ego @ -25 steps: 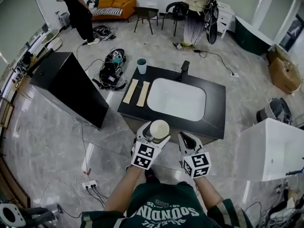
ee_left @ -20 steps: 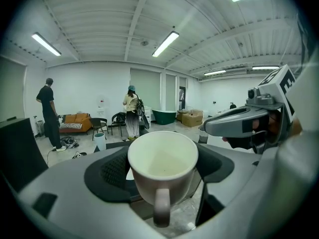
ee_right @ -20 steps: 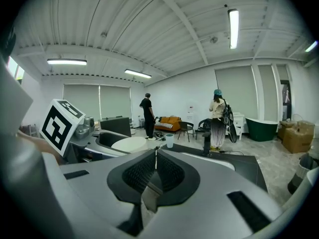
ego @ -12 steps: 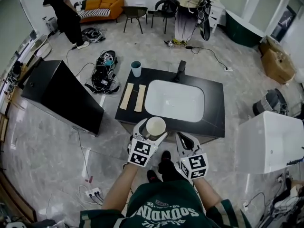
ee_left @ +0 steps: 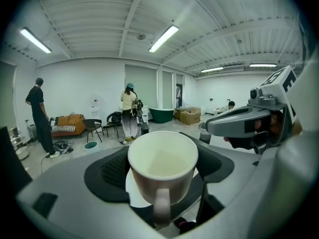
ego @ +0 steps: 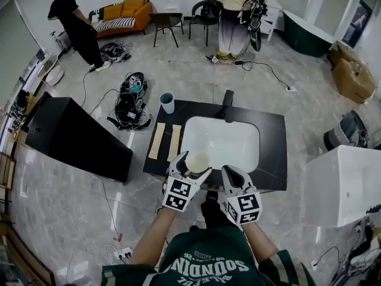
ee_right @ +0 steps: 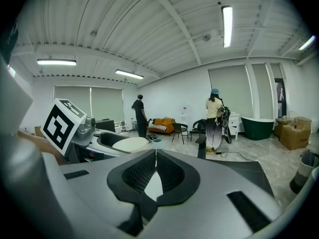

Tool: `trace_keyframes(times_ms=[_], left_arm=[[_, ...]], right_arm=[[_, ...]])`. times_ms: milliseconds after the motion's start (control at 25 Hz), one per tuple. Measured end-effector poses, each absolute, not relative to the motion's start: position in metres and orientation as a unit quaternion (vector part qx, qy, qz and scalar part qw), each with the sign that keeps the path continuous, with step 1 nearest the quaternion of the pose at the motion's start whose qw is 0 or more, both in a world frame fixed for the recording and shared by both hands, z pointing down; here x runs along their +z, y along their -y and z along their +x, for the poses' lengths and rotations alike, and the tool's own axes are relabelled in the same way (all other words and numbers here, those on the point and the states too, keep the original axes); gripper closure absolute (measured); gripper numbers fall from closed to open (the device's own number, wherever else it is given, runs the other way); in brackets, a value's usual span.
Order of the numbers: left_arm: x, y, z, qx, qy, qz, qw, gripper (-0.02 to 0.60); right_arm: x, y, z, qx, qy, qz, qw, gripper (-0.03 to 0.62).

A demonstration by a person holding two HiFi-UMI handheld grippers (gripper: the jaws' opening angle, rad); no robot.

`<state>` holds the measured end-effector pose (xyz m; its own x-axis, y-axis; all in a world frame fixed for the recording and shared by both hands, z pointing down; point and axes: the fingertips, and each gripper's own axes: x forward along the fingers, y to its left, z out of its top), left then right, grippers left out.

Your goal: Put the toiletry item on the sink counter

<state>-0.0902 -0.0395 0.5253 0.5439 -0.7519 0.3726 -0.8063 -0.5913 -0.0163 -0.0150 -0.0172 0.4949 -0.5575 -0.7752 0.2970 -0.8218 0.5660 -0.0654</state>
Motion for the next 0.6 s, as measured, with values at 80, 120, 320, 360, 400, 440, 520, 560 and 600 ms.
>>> trace_keyframes(times_ms=[80, 120, 320, 360, 400, 440, 520, 560, 600], left_arm=[[0.525, 0.069, -0.088, 0.177, 0.447, 0.873, 0.080, 0.167], [0.524, 0.083, -0.088, 0.179, 0.450, 0.871, 0.081, 0.167], [0.516, 0.151, -0.090, 0.172, 0.477, 0.858, 0.083, 0.167], [0.515, 0.162, -0.089, 0.174, 0.479, 0.856, 0.083, 0.167], [0.515, 0.172, -0.088, 0.177, 0.481, 0.855, 0.084, 0.167], [0.515, 0.181, -0.088, 0.179, 0.484, 0.853, 0.085, 0.167], [0.515, 0.194, -0.086, 0.182, 0.488, 0.849, 0.086, 0.167], [0.514, 0.200, -0.085, 0.183, 0.490, 0.848, 0.087, 0.167], [0.514, 0.206, -0.085, 0.186, 0.491, 0.846, 0.088, 0.167]], right_arm=[[0.493, 0.048, -0.015, 0.101, 0.879, 0.451, 0.115, 0.551], [0.491, 0.063, -0.014, 0.102, 0.881, 0.448, 0.114, 0.551], [0.486, 0.132, -0.008, 0.101, 0.889, 0.434, 0.106, 0.551], [0.487, 0.145, -0.006, 0.103, 0.890, 0.431, 0.105, 0.551], [0.488, 0.156, -0.004, 0.105, 0.892, 0.427, 0.106, 0.551], [0.490, 0.166, -0.003, 0.106, 0.894, 0.422, 0.108, 0.551], [0.493, 0.181, -0.002, 0.106, 0.898, 0.412, 0.114, 0.551], [0.494, 0.187, -0.001, 0.107, 0.900, 0.407, 0.115, 0.551], [0.494, 0.193, -0.001, 0.109, 0.901, 0.404, 0.115, 0.551]])
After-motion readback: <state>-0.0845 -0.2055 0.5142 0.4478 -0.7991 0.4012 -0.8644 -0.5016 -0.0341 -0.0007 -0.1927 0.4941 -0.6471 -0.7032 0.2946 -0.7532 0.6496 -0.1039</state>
